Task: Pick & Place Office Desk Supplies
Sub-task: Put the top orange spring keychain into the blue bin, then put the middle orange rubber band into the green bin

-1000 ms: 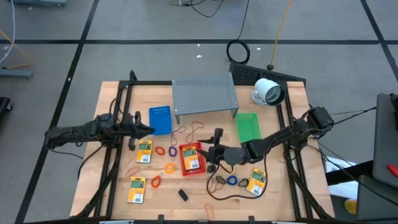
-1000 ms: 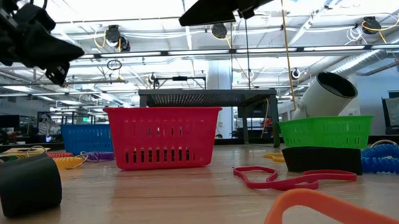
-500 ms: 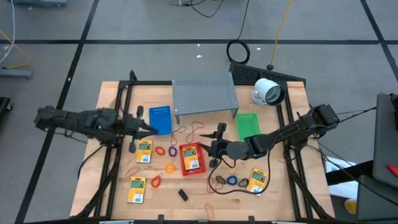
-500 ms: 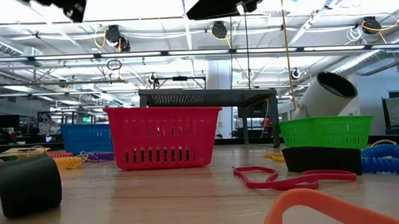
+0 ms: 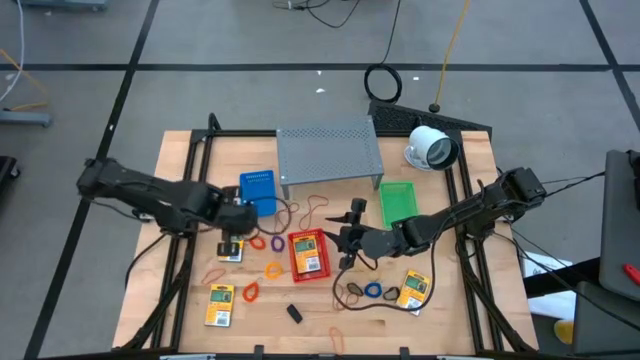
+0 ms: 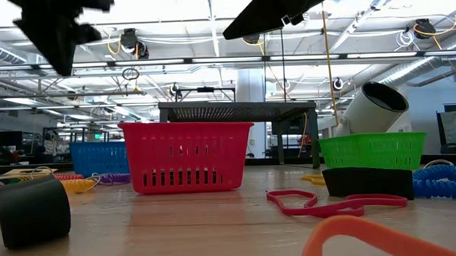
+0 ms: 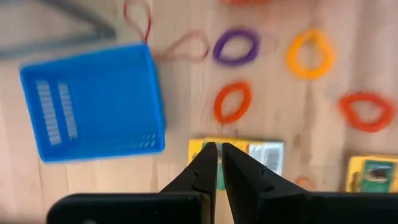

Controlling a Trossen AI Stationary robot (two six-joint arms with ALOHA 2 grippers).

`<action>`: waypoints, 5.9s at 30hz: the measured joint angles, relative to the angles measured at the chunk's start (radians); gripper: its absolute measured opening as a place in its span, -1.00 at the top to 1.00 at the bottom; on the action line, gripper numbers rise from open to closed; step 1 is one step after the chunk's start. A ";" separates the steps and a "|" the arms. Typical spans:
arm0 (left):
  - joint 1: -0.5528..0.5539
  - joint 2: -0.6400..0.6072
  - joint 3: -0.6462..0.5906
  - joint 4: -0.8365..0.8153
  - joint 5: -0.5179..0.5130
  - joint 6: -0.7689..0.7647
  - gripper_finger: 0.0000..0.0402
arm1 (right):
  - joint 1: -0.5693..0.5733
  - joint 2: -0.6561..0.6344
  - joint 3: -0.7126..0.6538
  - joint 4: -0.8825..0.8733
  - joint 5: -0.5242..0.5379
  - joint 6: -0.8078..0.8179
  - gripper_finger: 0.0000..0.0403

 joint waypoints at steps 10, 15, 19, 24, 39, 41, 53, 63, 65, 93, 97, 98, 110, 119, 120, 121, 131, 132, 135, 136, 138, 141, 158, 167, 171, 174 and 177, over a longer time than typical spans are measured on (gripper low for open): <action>0.095 0.075 -0.029 0.072 0.231 0.028 0.62 | -0.038 -0.003 0.000 0.003 0.003 -0.083 0.23; 0.118 0.092 -0.092 0.072 0.228 -0.019 0.29 | -0.068 -0.015 0.000 -0.013 0.000 -0.095 0.23; 0.128 0.103 -0.184 0.113 0.207 -0.014 0.04 | -0.081 -0.026 0.000 -0.009 -0.001 -0.126 0.23; 0.128 0.104 -0.278 0.226 0.214 -0.018 -0.15 | -0.100 -0.024 0.001 -0.015 -0.003 -0.149 0.23; 0.127 0.102 -0.308 0.371 0.255 -0.020 -0.21 | -0.103 -0.024 0.001 -0.027 -0.004 -0.098 0.23; 0.127 0.102 -0.308 0.371 0.254 -0.020 -0.21 | -0.103 -0.024 0.001 -0.041 -0.005 -0.082 0.23; 0.128 0.102 -0.391 0.380 0.245 -0.108 -0.21 | -0.103 -0.024 0.001 -0.066 -0.005 -0.030 0.23; 0.127 0.102 -0.425 0.491 0.251 -0.121 -0.21 | -0.103 -0.024 0.001 -0.065 -0.005 -0.010 0.23; 0.127 0.102 -0.435 0.499 0.252 -0.128 -0.21 | -0.103 -0.024 0.001 -0.065 -0.005 -0.004 0.23; 0.128 0.102 -0.441 0.486 0.232 -0.173 0.95 | -0.103 -0.024 0.000 -0.065 -0.005 -0.004 0.23; 0.132 0.102 -0.441 0.486 0.227 -0.172 0.98 | -0.103 -0.024 0.000 -0.065 -0.005 -0.004 0.23; 0.132 0.102 -0.441 0.486 0.227 -0.172 0.98 | -0.103 -0.024 0.000 -0.065 -0.005 -0.004 0.23; 0.132 0.102 -0.333 0.437 0.244 -0.173 0.99 | -0.103 -0.024 0.000 -0.063 -0.005 -0.004 0.23; 0.142 0.103 -0.085 0.108 0.075 -0.131 0.99 | -0.103 -0.024 0.000 -0.063 -0.005 -0.004 0.23; 0.147 0.103 -0.053 0.070 0.048 -0.127 0.99 | -0.103 -0.024 0.000 -0.063 -0.005 -0.004 0.23; 0.153 0.103 -0.023 0.036 0.023 -0.119 1.00 | -0.103 -0.024 0.000 -0.063 -0.005 -0.004 0.23; 0.297 0.102 0.133 -0.147 -0.106 0.002 1.00 | -0.103 -0.024 0.000 -0.064 -0.005 -0.004 0.23; 0.318 0.102 0.132 -0.156 -0.111 0.017 1.00 | -0.103 -0.024 0.000 -0.064 -0.005 -0.004 0.23; 0.383 0.102 0.125 -0.157 -0.116 0.055 1.00 | -0.103 -0.024 0.000 -0.065 -0.004 -0.004 0.23; 0.402 0.102 0.122 -0.154 -0.116 0.068 1.00 | -0.103 -0.024 0.000 -0.065 -0.004 -0.004 0.23; 0.437 0.102 0.112 -0.146 -0.114 0.092 1.00 | -0.103 -0.024 0.000 -0.065 -0.003 -0.005 0.23; 0.482 0.102 0.098 -0.135 -0.098 0.121 0.99 | -0.103 -0.024 0.000 -0.065 -0.003 -0.006 0.23; 0.544 0.102 0.085 -0.087 0.019 0.149 0.52 | -0.103 -0.024 0.000 -0.065 -0.001 -0.007 0.23; 0.512 0.102 0.085 -0.074 0.090 0.112 0.16 | -0.103 -0.024 0.000 -0.065 -0.001 -0.004 0.23; 0.412 0.102 0.084 -0.047 0.130 0.070 0.10 | -0.103 -0.024 0.000 -0.065 -0.001 0.003 0.23; 0.320 0.102 0.085 -0.004 0.117 0.029 0.10 | -0.103 -0.024 0.000 -0.071 -0.001 0.004 0.23; 0.227 0.102 0.084 0.063 0.069 -0.027 0.10 | -0.103 -0.024 0.000 -0.084 -0.001 0.023 0.23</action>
